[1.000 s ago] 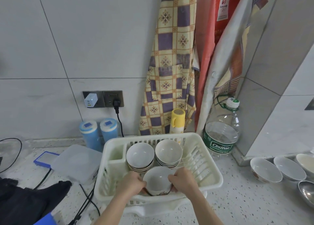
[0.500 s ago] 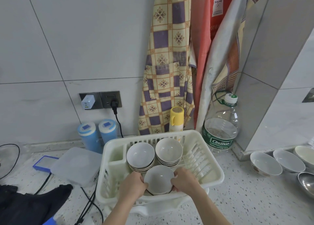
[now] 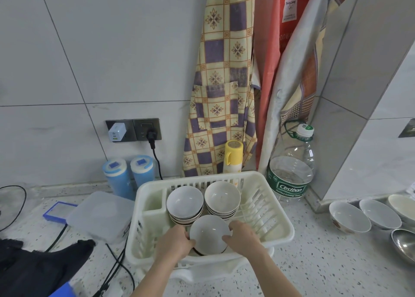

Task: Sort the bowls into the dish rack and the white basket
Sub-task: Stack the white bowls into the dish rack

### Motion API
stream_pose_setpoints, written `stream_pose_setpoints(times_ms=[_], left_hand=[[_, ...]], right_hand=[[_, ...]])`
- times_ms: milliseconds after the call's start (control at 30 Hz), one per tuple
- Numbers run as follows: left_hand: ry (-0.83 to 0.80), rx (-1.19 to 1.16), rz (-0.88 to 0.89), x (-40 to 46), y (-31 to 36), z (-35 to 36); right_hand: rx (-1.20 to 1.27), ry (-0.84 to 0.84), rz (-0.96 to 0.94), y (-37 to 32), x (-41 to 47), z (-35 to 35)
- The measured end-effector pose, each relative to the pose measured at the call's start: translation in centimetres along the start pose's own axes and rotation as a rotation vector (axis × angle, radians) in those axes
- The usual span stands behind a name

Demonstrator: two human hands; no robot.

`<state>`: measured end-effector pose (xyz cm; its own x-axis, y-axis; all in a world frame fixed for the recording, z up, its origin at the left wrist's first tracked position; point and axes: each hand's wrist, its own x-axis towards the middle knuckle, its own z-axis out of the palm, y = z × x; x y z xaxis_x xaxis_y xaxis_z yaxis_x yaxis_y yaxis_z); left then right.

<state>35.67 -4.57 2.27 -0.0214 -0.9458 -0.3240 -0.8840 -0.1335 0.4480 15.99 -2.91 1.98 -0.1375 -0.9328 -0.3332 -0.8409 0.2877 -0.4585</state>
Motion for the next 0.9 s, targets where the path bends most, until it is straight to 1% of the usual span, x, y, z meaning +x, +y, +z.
stream_pose_setpoints(times_ms=[367,600,667,733,800,900], left_hand=[[0.028,0.012,0.002,0.1,-0.1,0.1],[0.018,-0.006,-0.011,0.0,0.0,-0.1],[0.022,-0.005,-0.008,-0.1,0.1,-0.2],[0.037,-0.013,-0.015,-0.3,0.1,-0.2],[0.068,-0.059,-0.015,-0.4,0.0,0.0],[0.156,-0.148,-0.003,-0.5,-0.2,0.3]], right_hand=[[-0.029,-0.036,-0.052,0.2,0.7,0.0],[-0.047,-0.045,-0.028,-0.3,0.4,-0.2],[-0.090,-0.041,-0.026,-0.6,0.1,-0.1],[-0.188,0.021,-0.038,-1.1,-0.7,0.2],[-0.253,0.149,-0.070,-1.4,-1.5,0.8],[-0.182,0.307,-0.186,-0.6,-2.2,1.5]])
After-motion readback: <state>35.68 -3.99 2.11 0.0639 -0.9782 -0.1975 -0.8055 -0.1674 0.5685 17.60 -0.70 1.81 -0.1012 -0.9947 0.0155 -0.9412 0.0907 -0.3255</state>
